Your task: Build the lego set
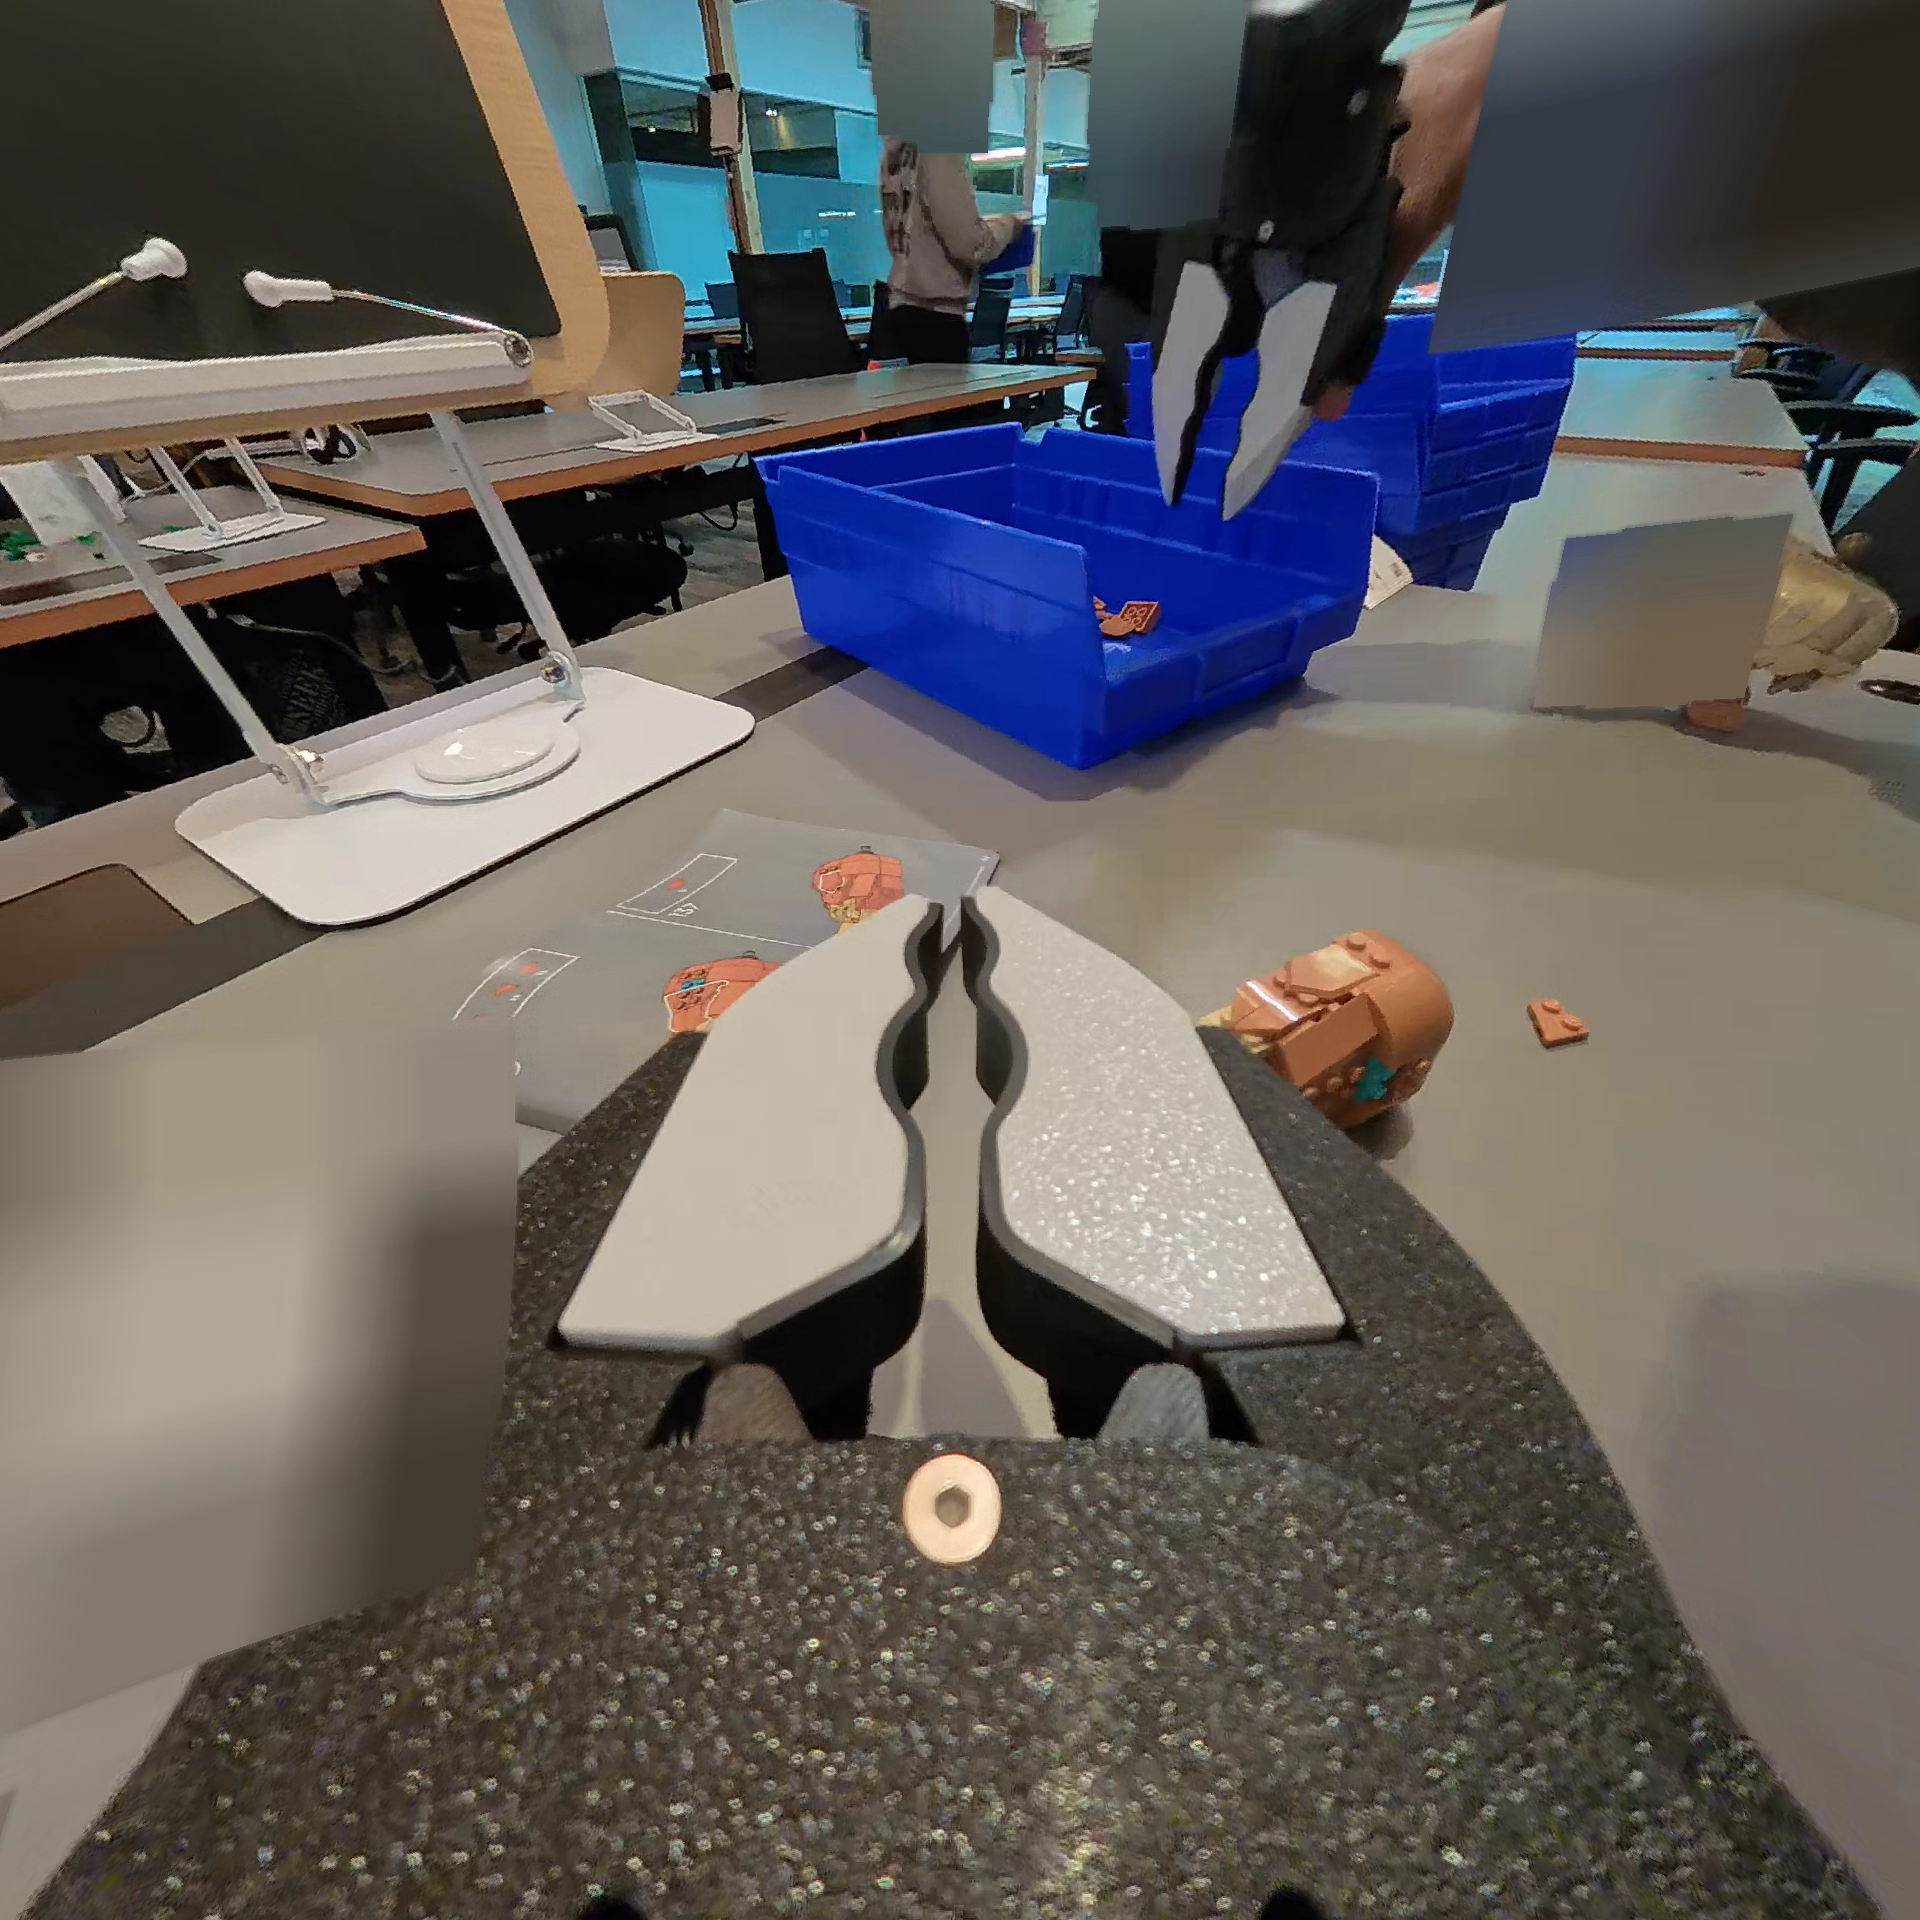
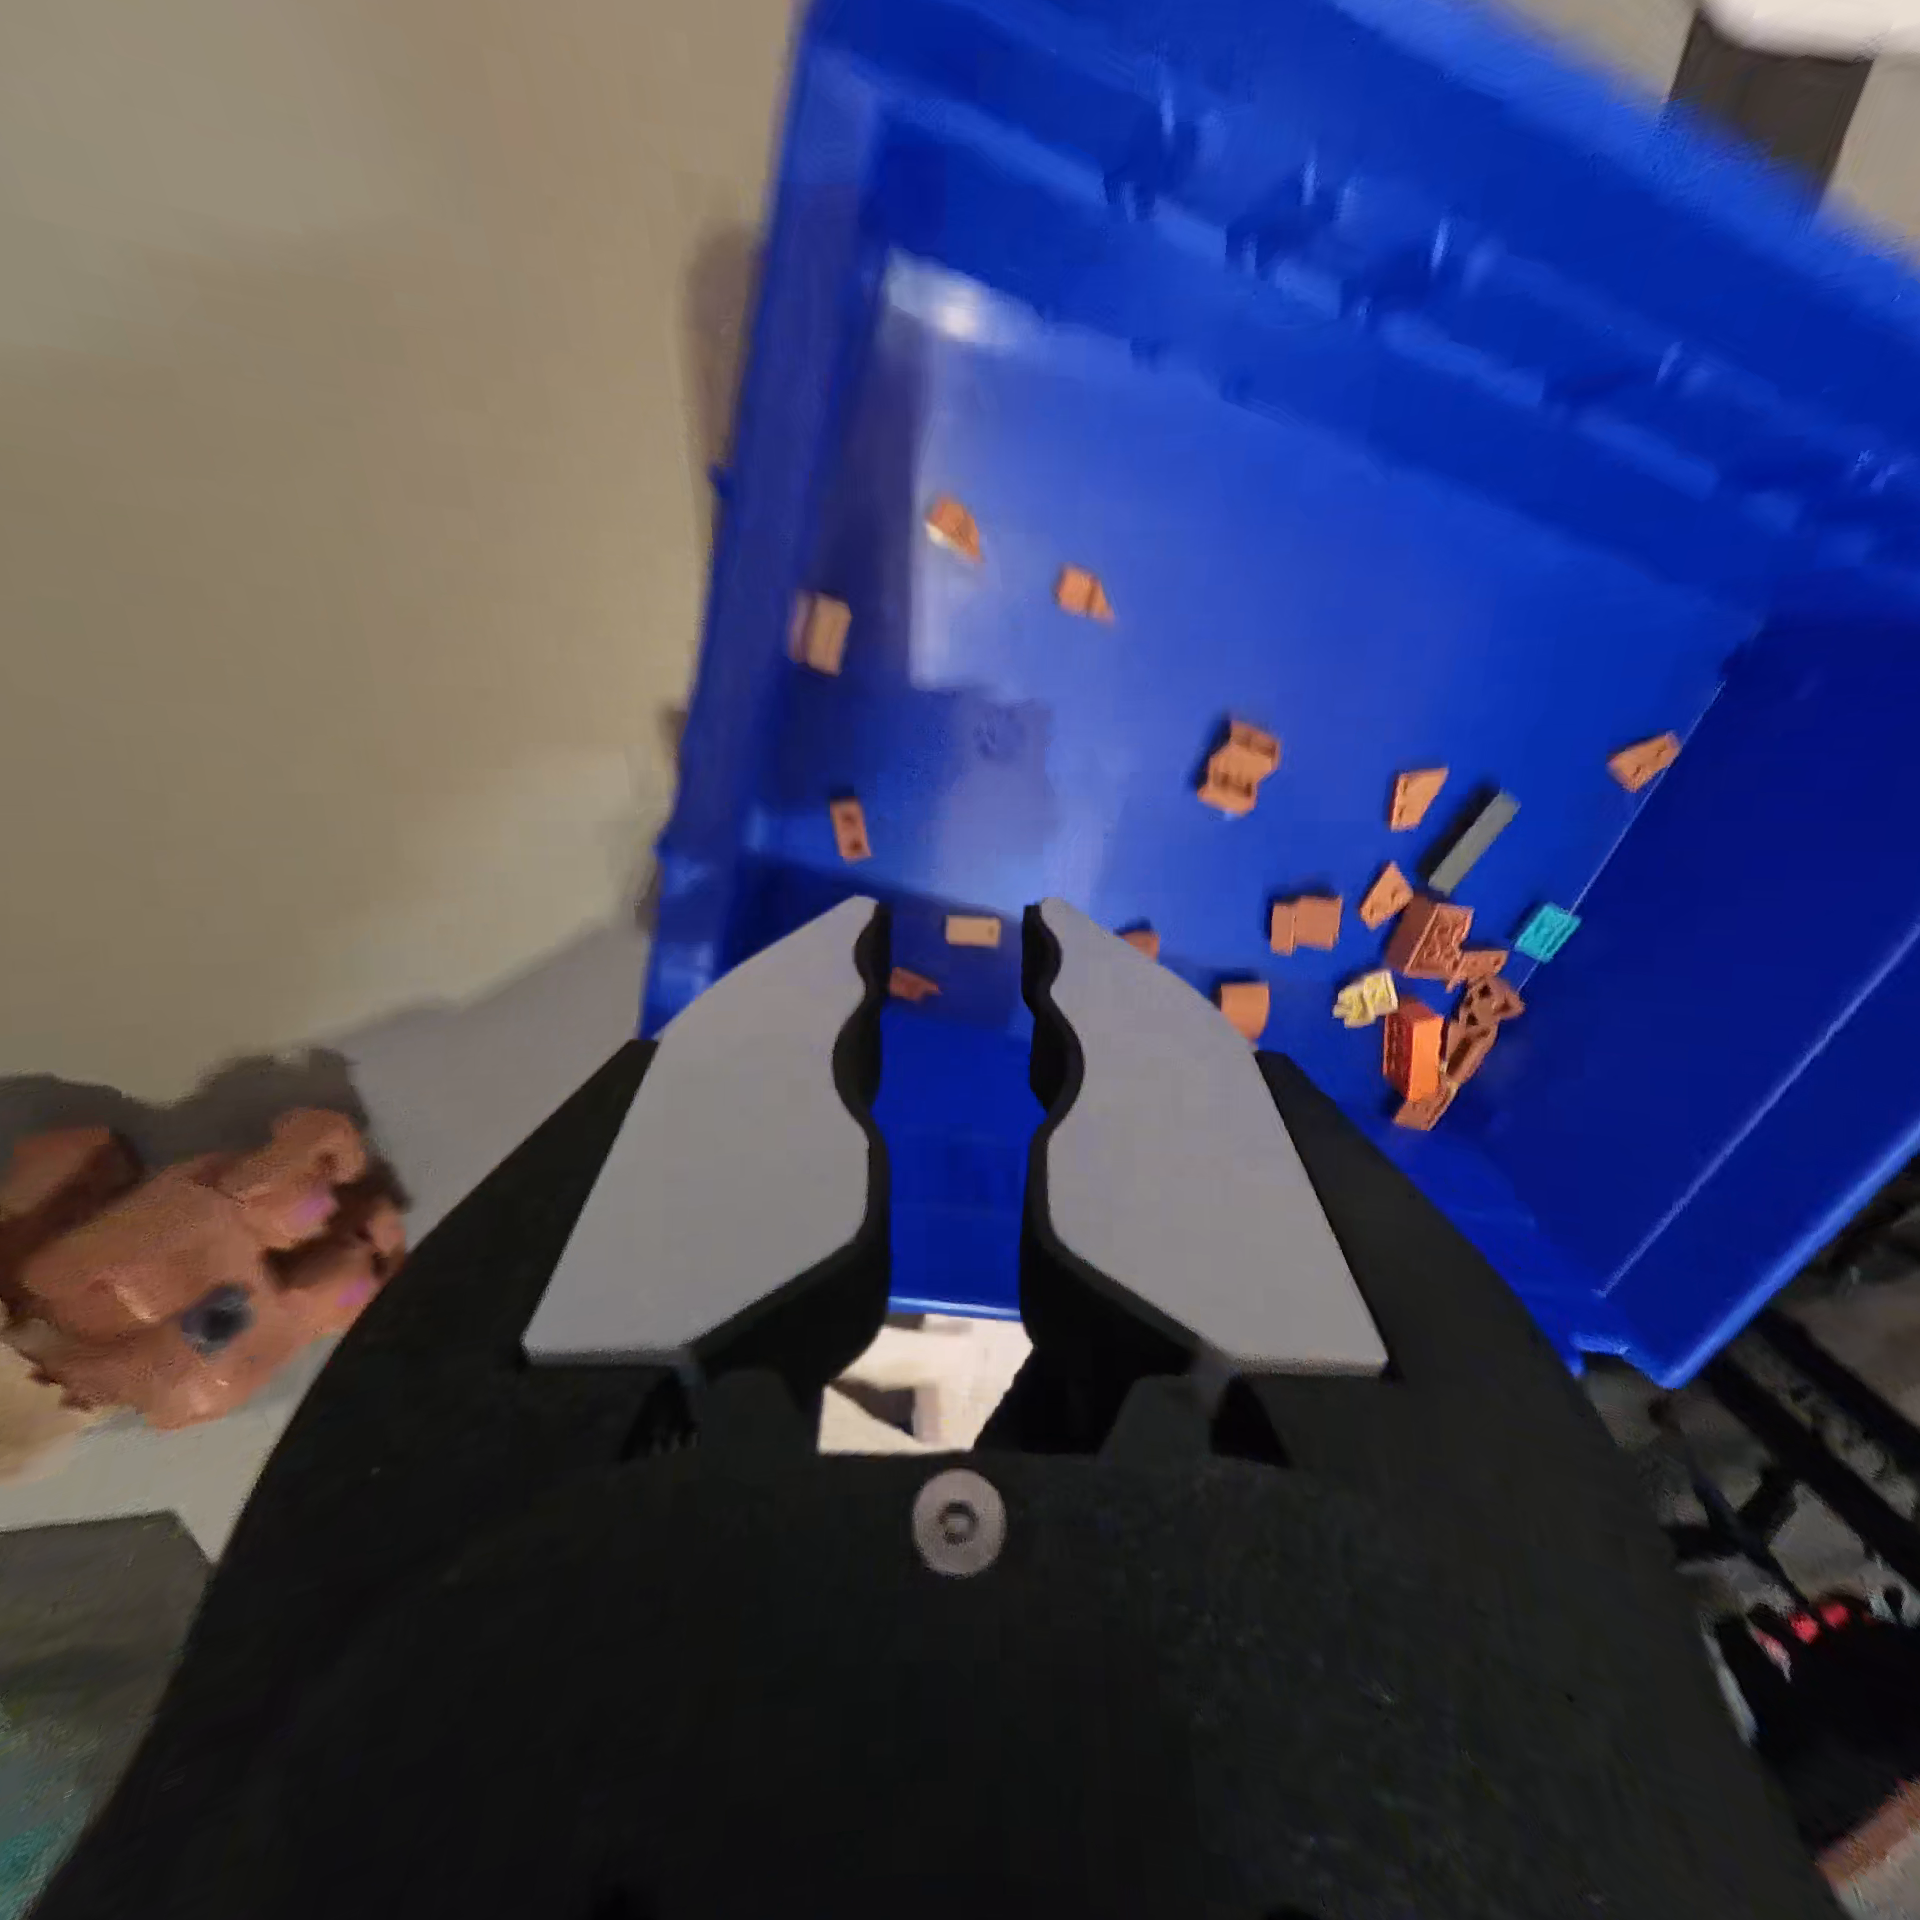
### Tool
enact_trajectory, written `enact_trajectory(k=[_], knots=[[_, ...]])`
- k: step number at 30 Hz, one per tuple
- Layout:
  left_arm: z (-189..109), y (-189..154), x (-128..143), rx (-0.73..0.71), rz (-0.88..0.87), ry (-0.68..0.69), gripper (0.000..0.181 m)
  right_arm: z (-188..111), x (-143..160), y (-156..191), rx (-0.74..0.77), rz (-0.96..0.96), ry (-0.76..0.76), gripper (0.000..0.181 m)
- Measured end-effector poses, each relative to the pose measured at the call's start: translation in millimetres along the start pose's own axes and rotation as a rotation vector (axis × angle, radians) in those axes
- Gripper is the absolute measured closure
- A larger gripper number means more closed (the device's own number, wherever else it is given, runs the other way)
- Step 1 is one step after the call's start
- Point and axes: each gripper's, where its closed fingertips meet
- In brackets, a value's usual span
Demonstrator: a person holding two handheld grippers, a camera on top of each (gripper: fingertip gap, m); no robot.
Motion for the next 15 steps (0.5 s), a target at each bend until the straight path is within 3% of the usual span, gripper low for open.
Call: enact_trajectory(k=[7, 15], knots=[[-2.4, 10.4, 6.1, -0.036, -0.013, 0.009, 0.179, 52.2, 45.9, -14.2, -0.096, 0.06, 0.283, 0.155], [-0.7, 7.6, 8.6, -0.019, -0.012, 0.021, 0.179, 70.0, 51.9, -16.2, -0.111, 0.078, 0.381, 0.154]])
Point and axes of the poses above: each gripper's, where its closed fingertips meet, z out along the fingers, x out of its underside, y = z × x across the jaws, and after that the axes turned 14 degrees about z, right-handed
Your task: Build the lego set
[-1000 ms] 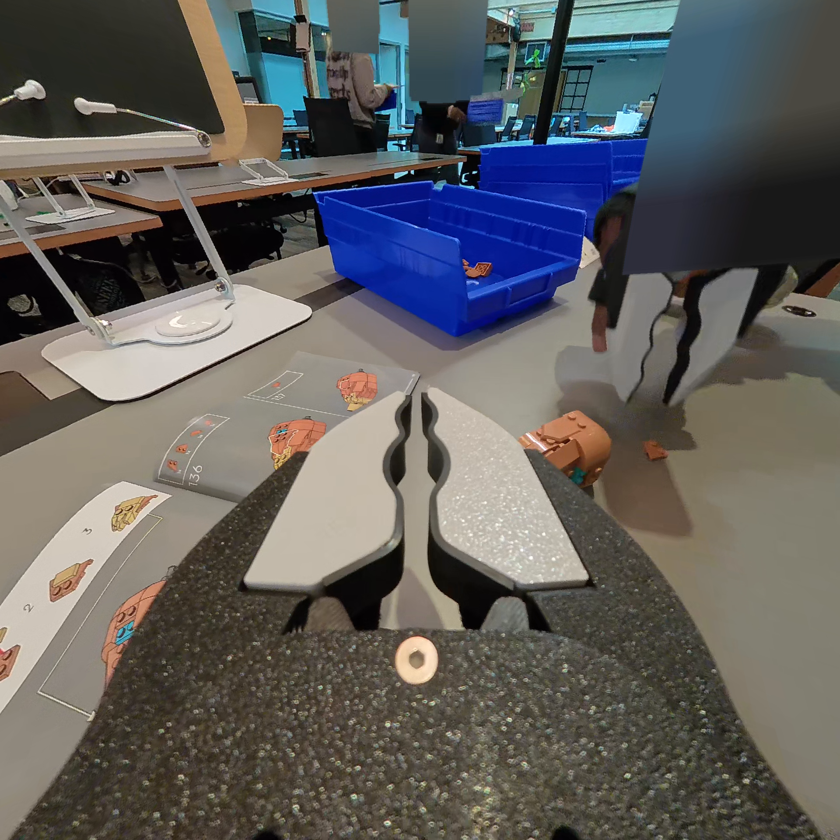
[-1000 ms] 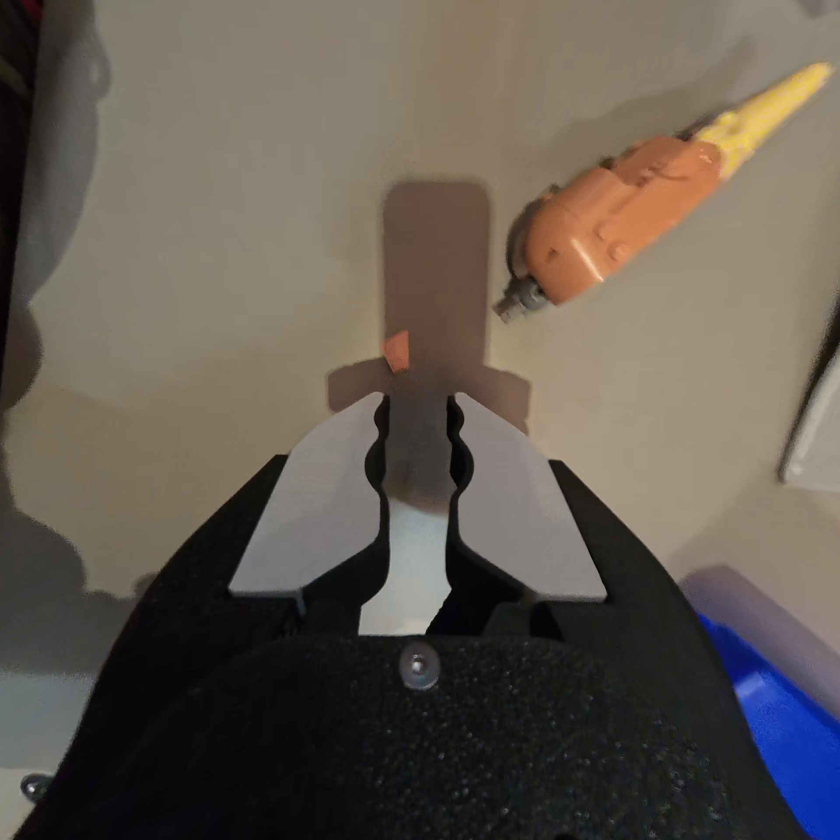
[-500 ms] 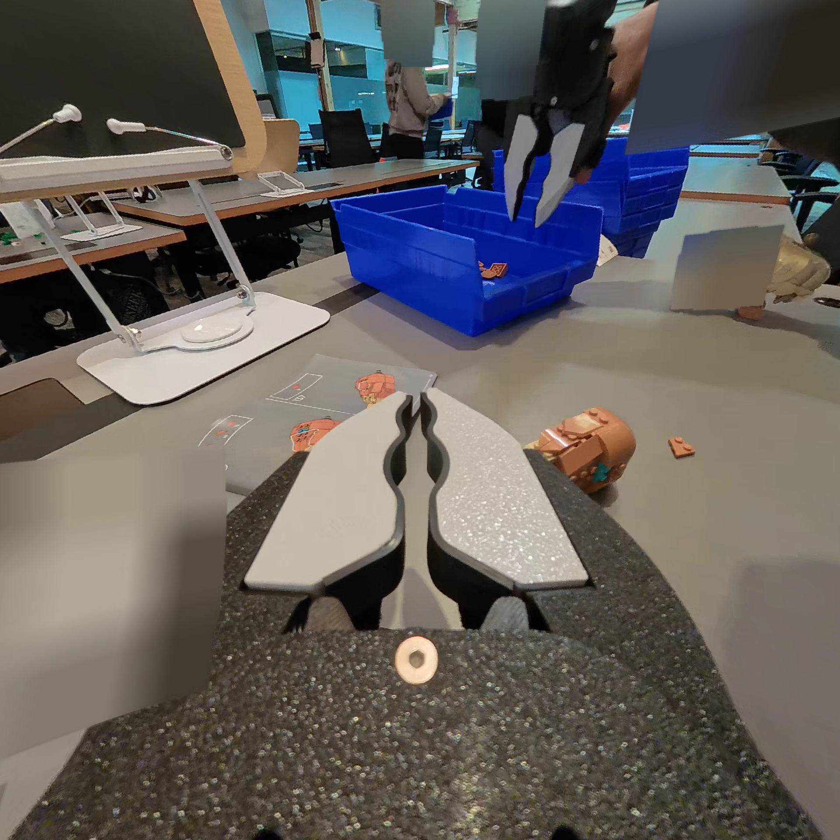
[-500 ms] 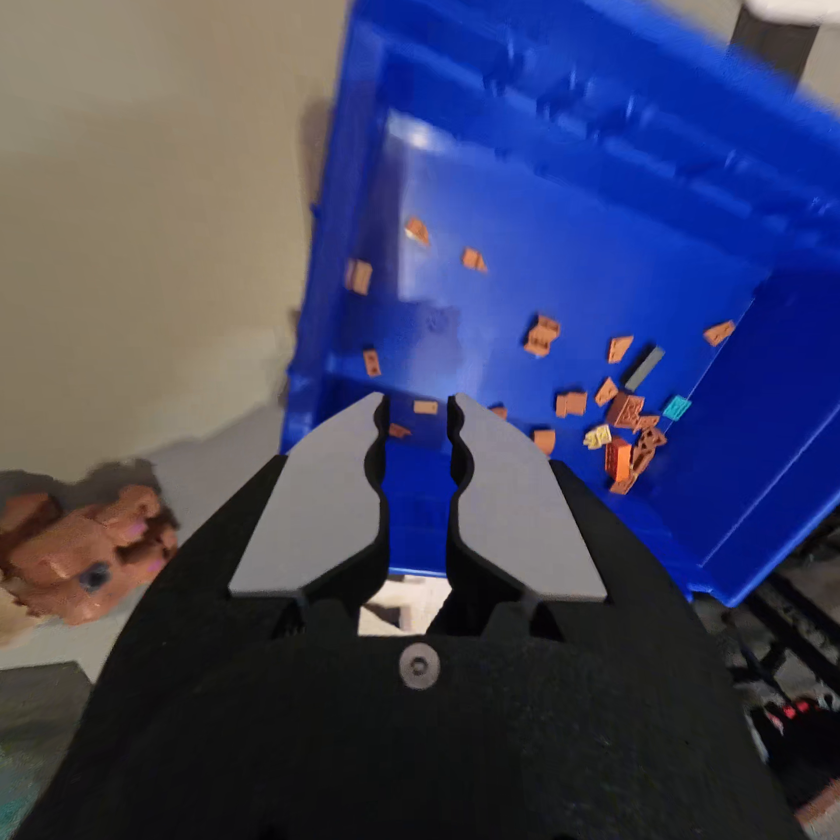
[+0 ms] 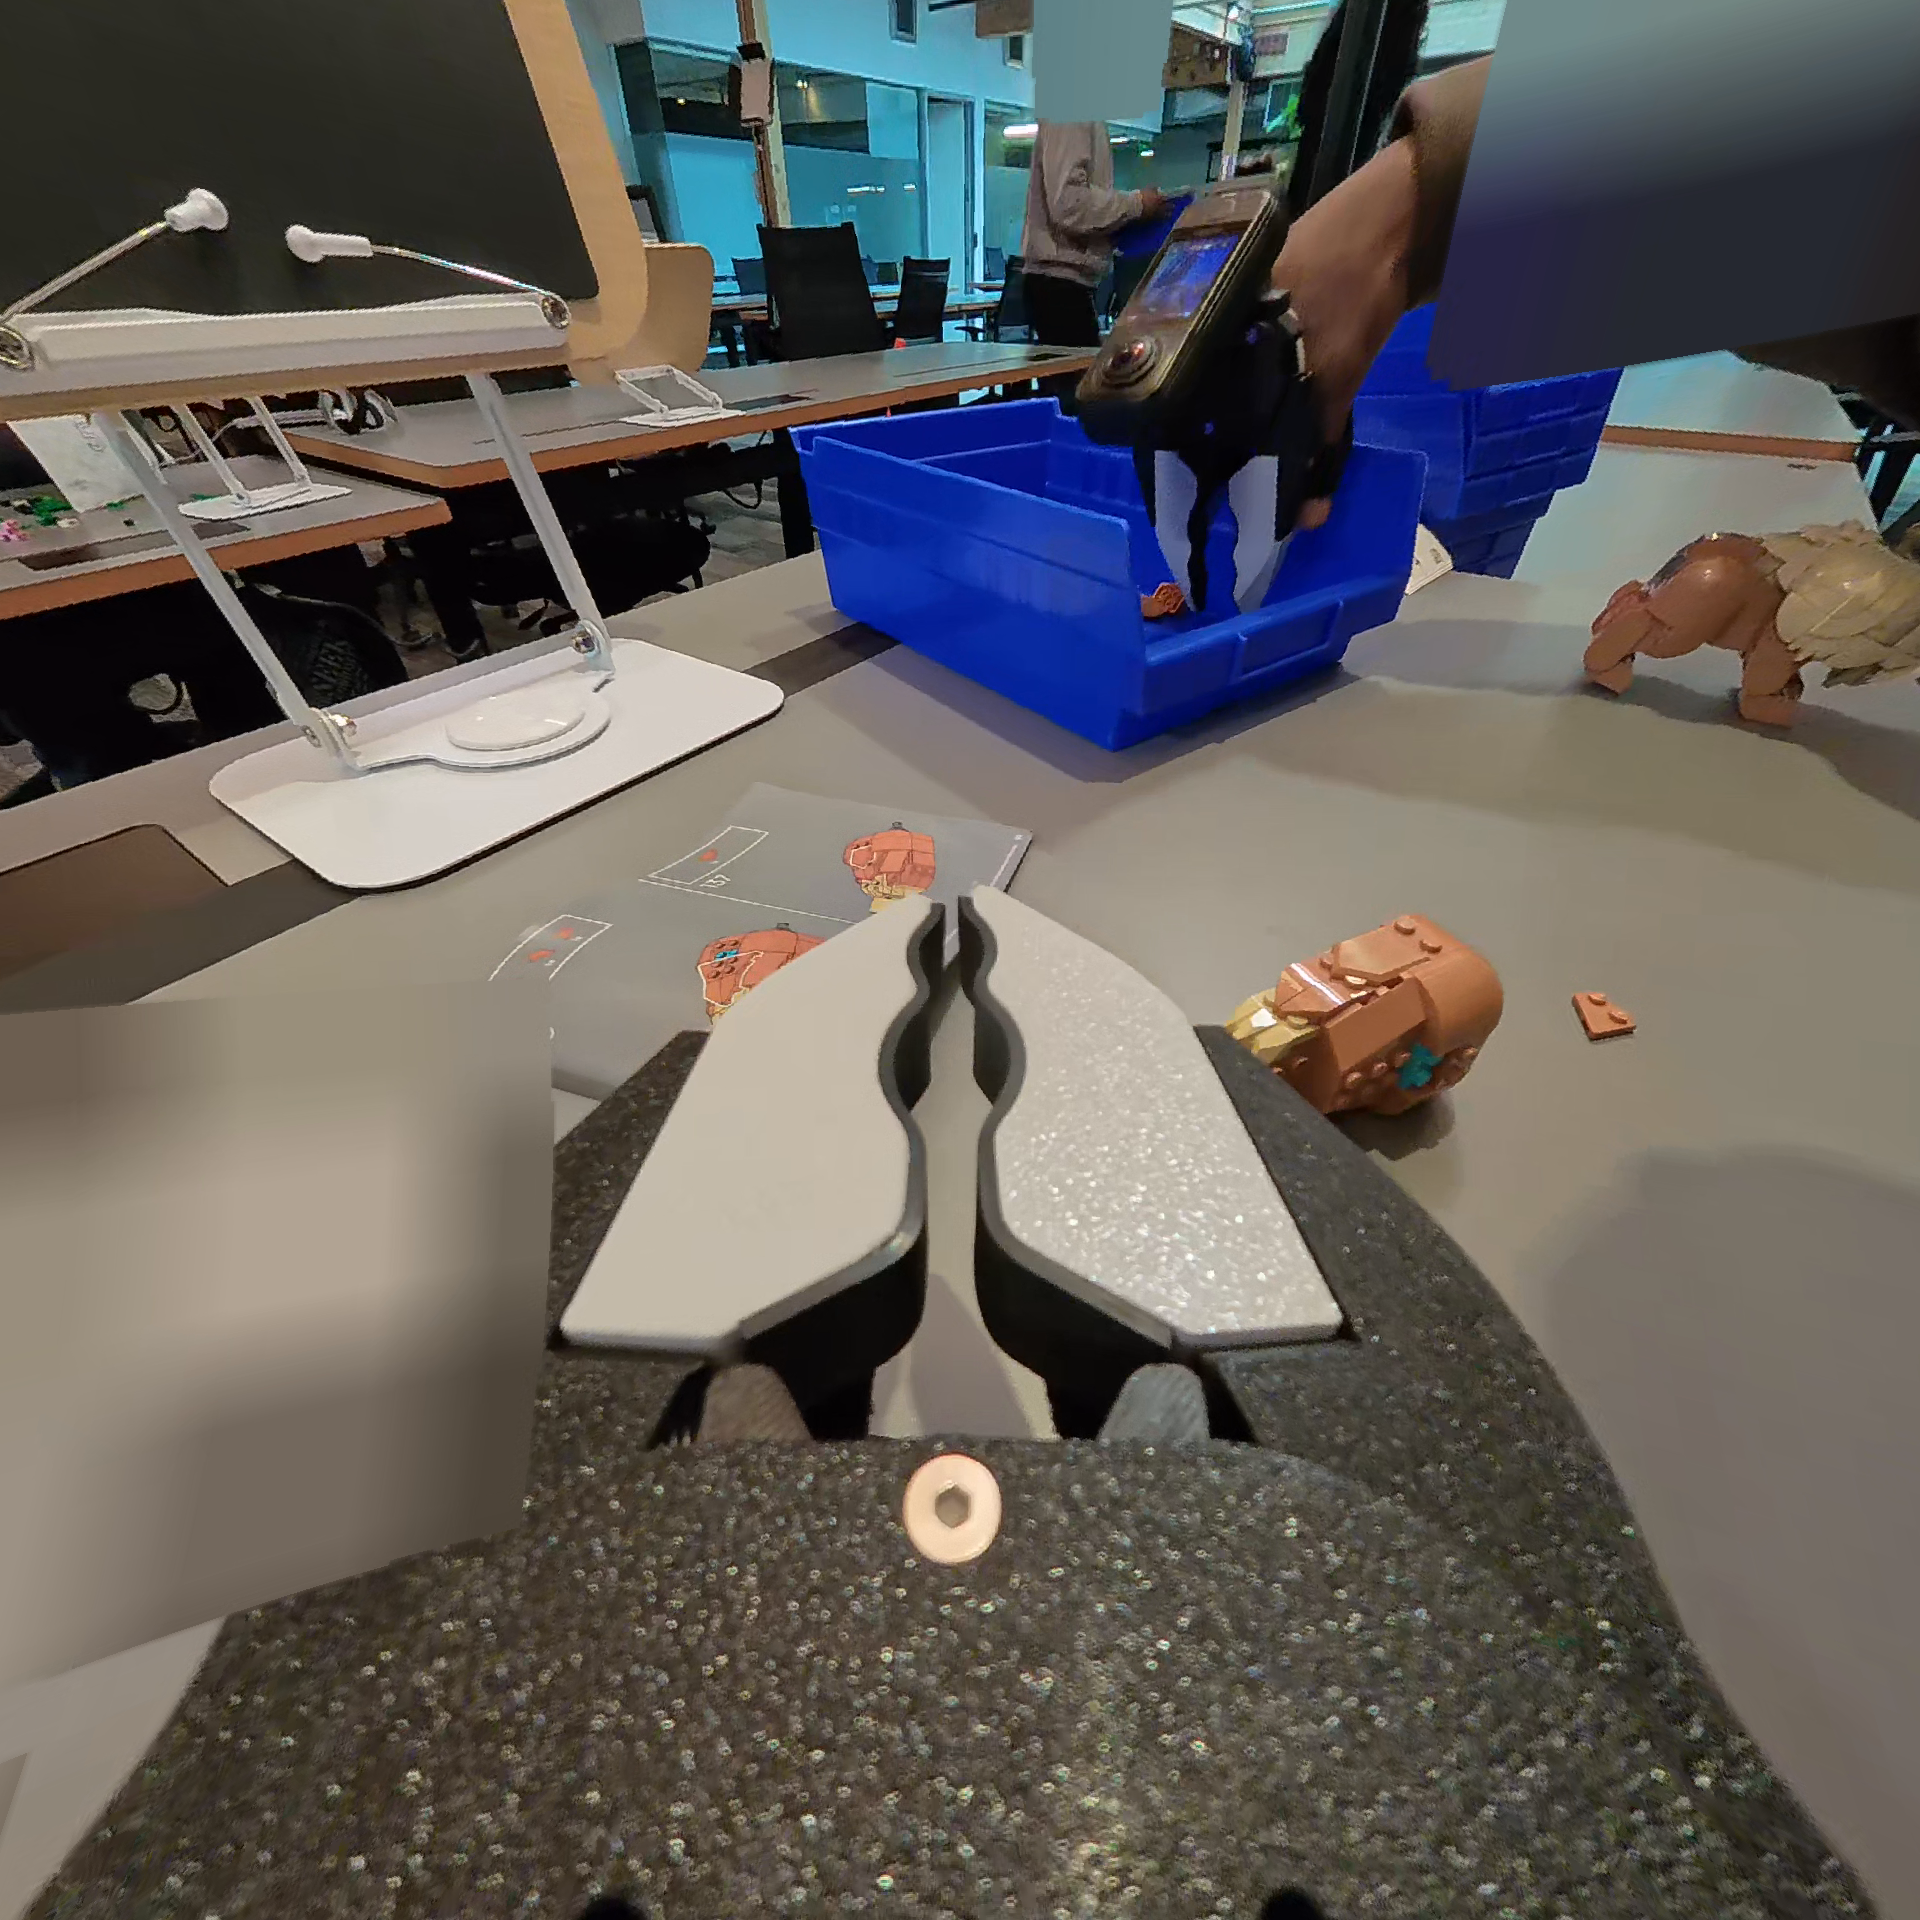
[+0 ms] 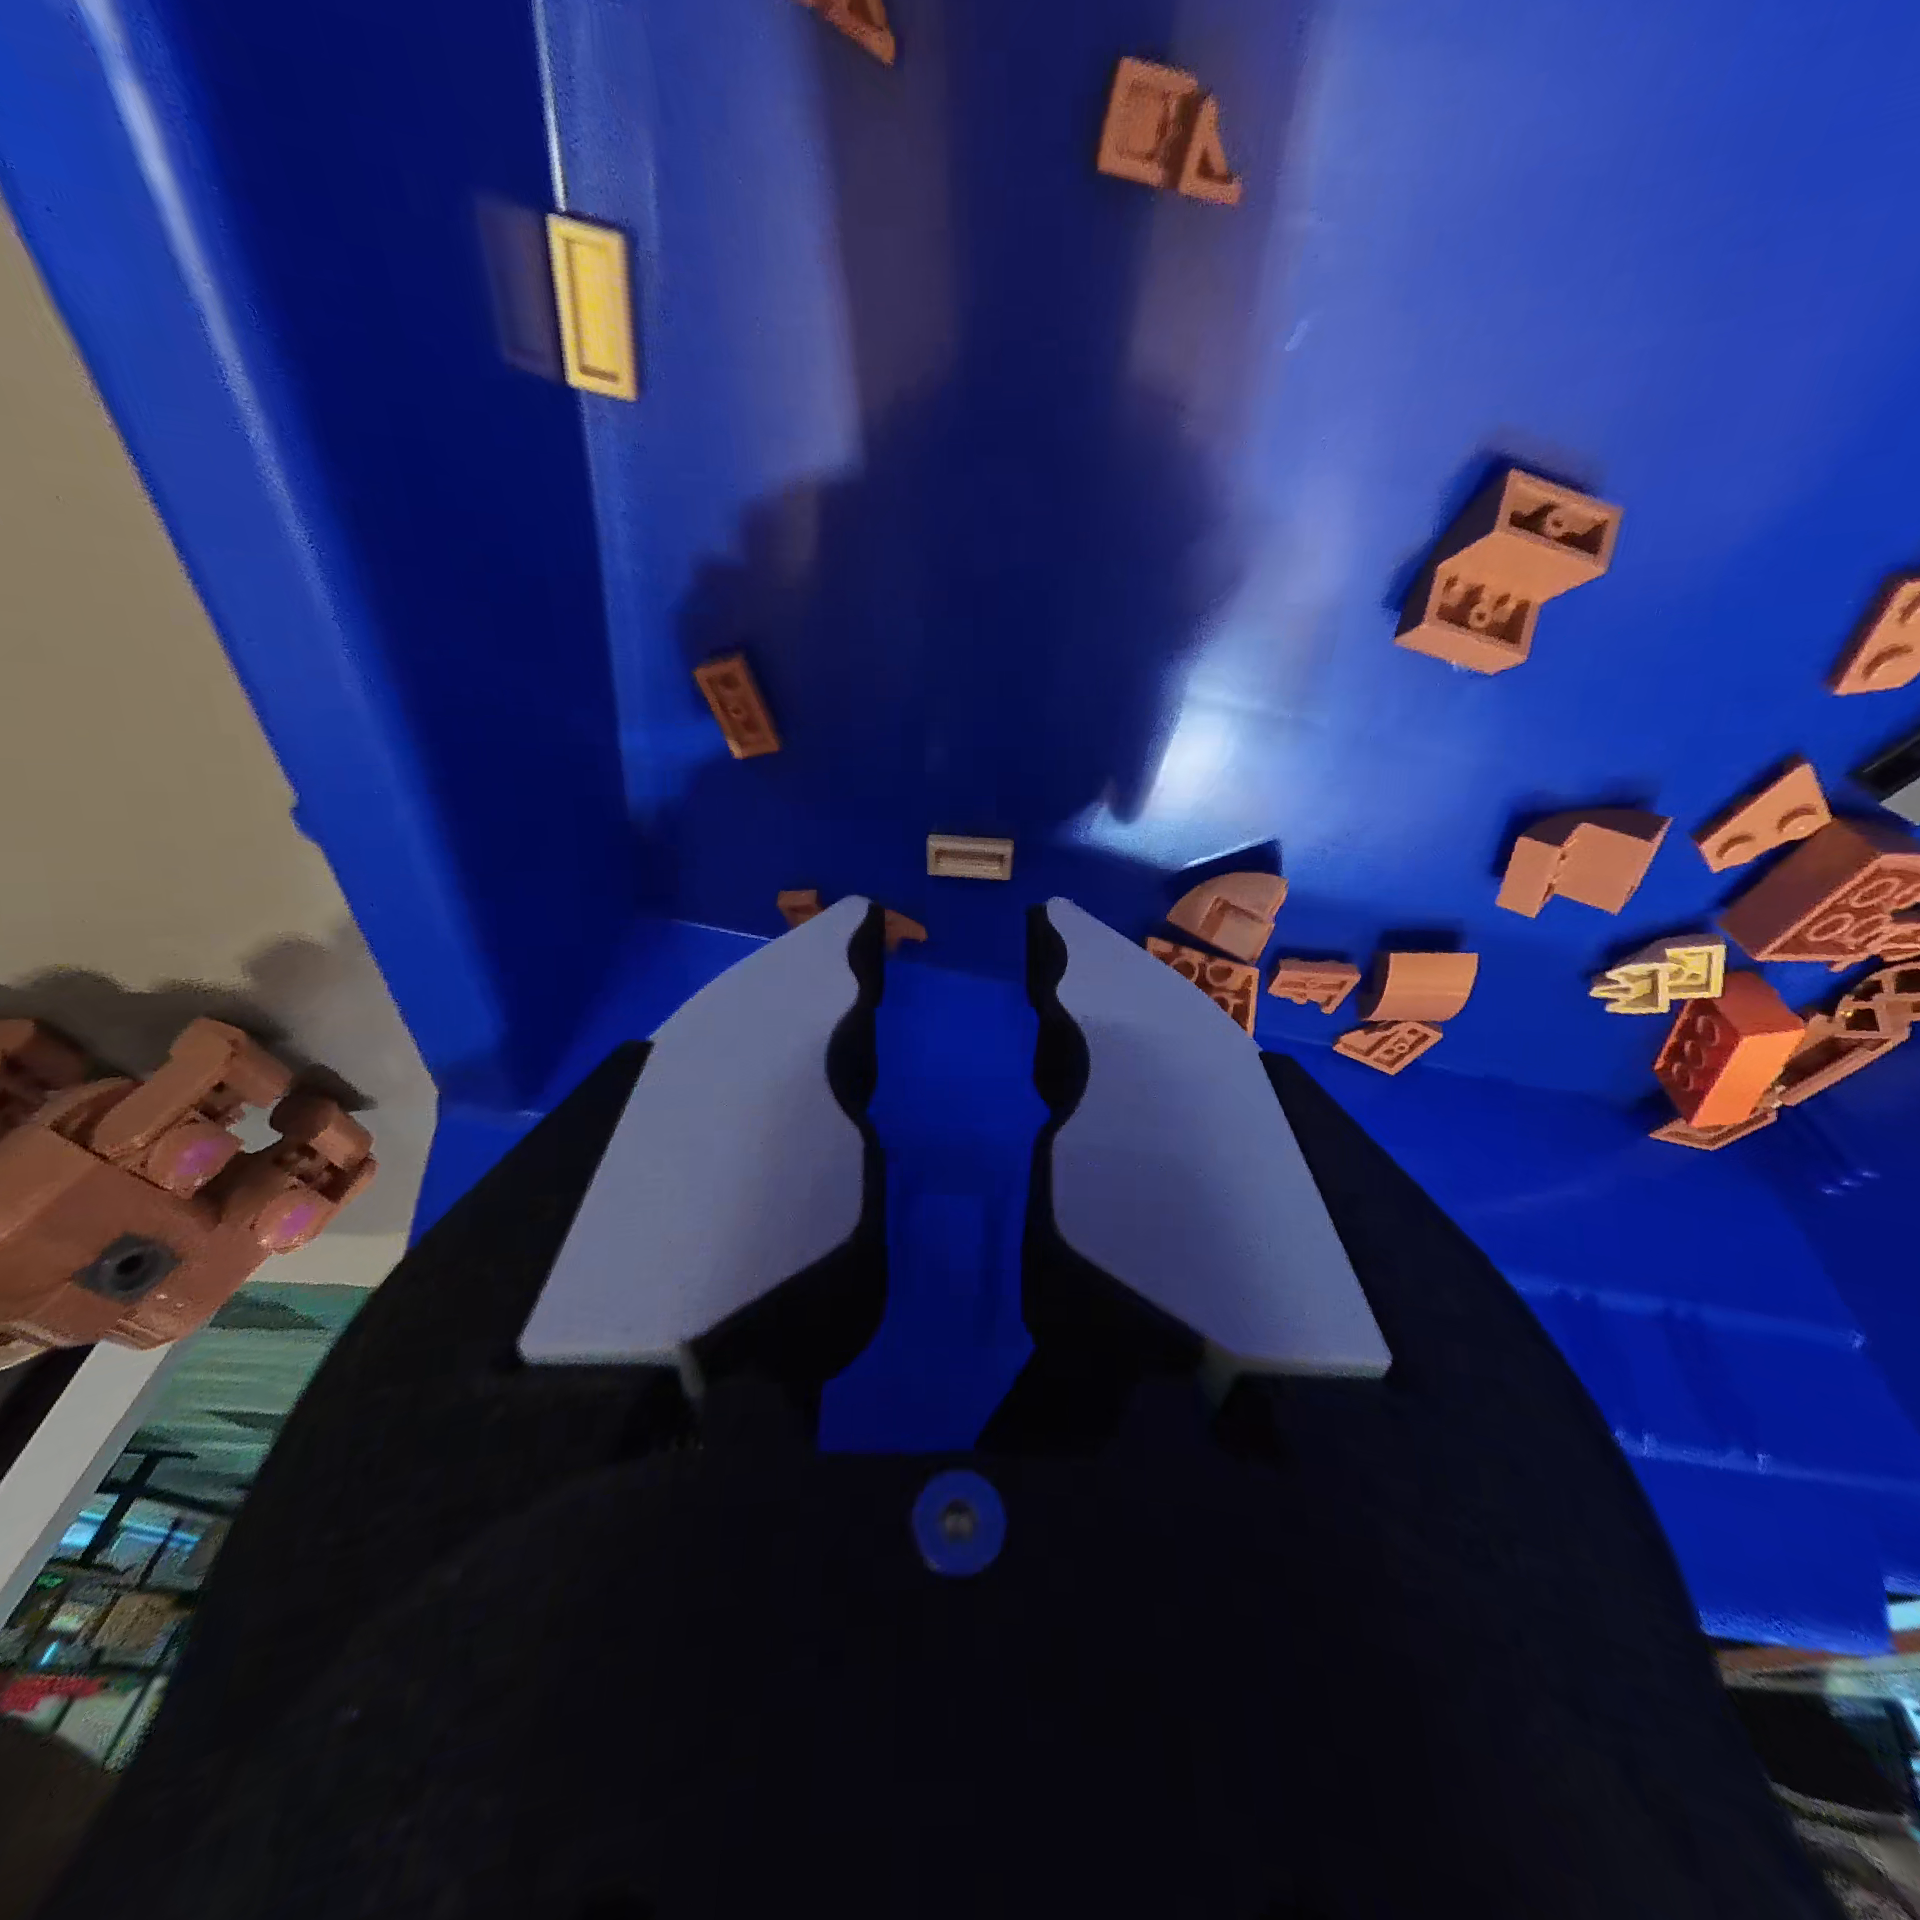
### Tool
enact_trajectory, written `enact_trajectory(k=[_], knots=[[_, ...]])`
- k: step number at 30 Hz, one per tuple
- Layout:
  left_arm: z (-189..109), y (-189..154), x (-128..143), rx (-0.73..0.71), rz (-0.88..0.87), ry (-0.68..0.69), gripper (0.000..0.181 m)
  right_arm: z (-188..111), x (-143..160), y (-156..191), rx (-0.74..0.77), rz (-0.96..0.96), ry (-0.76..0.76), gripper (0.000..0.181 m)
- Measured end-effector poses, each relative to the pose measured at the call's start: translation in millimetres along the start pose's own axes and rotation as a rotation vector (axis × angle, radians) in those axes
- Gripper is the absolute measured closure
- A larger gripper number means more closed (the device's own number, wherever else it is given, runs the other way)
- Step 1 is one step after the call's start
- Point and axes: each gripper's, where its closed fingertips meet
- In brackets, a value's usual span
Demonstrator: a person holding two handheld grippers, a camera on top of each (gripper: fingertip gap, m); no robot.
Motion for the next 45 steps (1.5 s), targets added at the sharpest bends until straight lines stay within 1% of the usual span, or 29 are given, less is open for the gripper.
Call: enact_trajectory(k=[3, 10, 17, 23, 24, 25, 26, 29, 31, 32, 33, 35, 37, 38, 39, 40, 41, 45], knots=[[-0.4, -1.1, -0.4, 0.002, 0.009, 0.003, 0.179, 5.7, 0.4, -0.9, 0.001, 0.008, 0.03, 0.152], [-0.7, -0.8, -0.8, 0.002, 0.004, 0.001, 0.179, 8.6, 0.5, -5.2, 0.027, 0.04, 0.065, 0.149], [-0.6, -0.8, -0.3, 0.001, 0.006, 0.004, 0.179, 11.3, -5.1, -8.0, 0.043, 0.059, 0.092, 0.15], [-0.7, -0.4, -0.5, 0.001, 0.003, 0.001, 0.179, 12.4, -5.6, -10.2, 0.055, 0.069, 0.123, 0.153], [-0.6, -0.5, -0.5, 0.001, 0.003, 0.001, 0.179, 12.5, -5.8, -10.5, 0.06, 0.072, 0.123, 0.155], [-0.5, -0.6, -0.7, 0.001, 0.003, 0.001, 0.179, 12.7, -5.5, -9.8, 0.056, 0.075, 0.125, 0.163], [-0.6, -0.7, -0.9, 0.002, 0.003, 0.0, 0.179, 12.8, -5.4, -8.9, 0.054, 0.082, 0.125, 0.164], [-0.8, -0.1, -1.4, 0.0, 0.002, -0.002, 0.179, 11.6, -7.6, -6.8, 0.049, 0.089, 0.092, 0.164], [-1.3, 0.4, -1.8, -0.002, -0.001, -0.006, 0.179, 1.7, -15.9, -1.3, 0.029, 0.107, 0.001, 0.164], [-1.5, 0.8, -2.2, -0.004, -0.003, -0.007, 0.179, -9.1, -23.6, 3.3, 0.021, 0.116, -0.076, 0.164], [-1.6, 1.1, -2.5, -0.005, -0.004, -0.009, 0.179, -24.5, -34.6, 12.9, -0.005, 0.116, -0.18, 0.165], [-2.1, 1.5, -3.6, -0.007, -0.003, -0.013, 0.179, -65.6, -59.6, 45.3, -0.089, 0.081, -0.425, 0.165], [-2.3, 1.5, -5.2, -0.009, -0.004, -0.019, 0.179, -109.4, -82.1, 93.1, -0.194, -0.026, -0.677, 0.165], [-2.2, 1.3, -5.9, -0.008, -0.005, -0.022, 0.179, -125.0, -90.7, 117.5, -0.247, -0.067, -0.766, 0.165], [-2.1, 0.8, -6.6, -0.007, -0.006, -0.024, 0.179, -134.2, -99.0, 140.9, -0.286, -0.108, -0.831, 0.165], [-2.1, 0.4, -7.1, -0.006, -0.006, -0.026, 0.179, -136.1, -106.6, 163.6, -0.32, -0.149, -0.865, 0.165], [-2.1, -0.2, -7.8, -0.005, -0.004, -0.028, 0.179, -131.3, -114.1, 183.5, -0.339, -0.177, -0.868, 0.165], [-2.9, -1.5, -9.4, -0.007, 0.008, -0.027, 0.18, -85.0, -138.1, 247.8, -0.353, -0.276, -0.748, 0.165]])
Point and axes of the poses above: each gripper's, where its closed fingertips meet, z out along the fingers, x out of its underside, y = z × x across the jaws, and after that the axes turned 14 degrees about z, right-handed
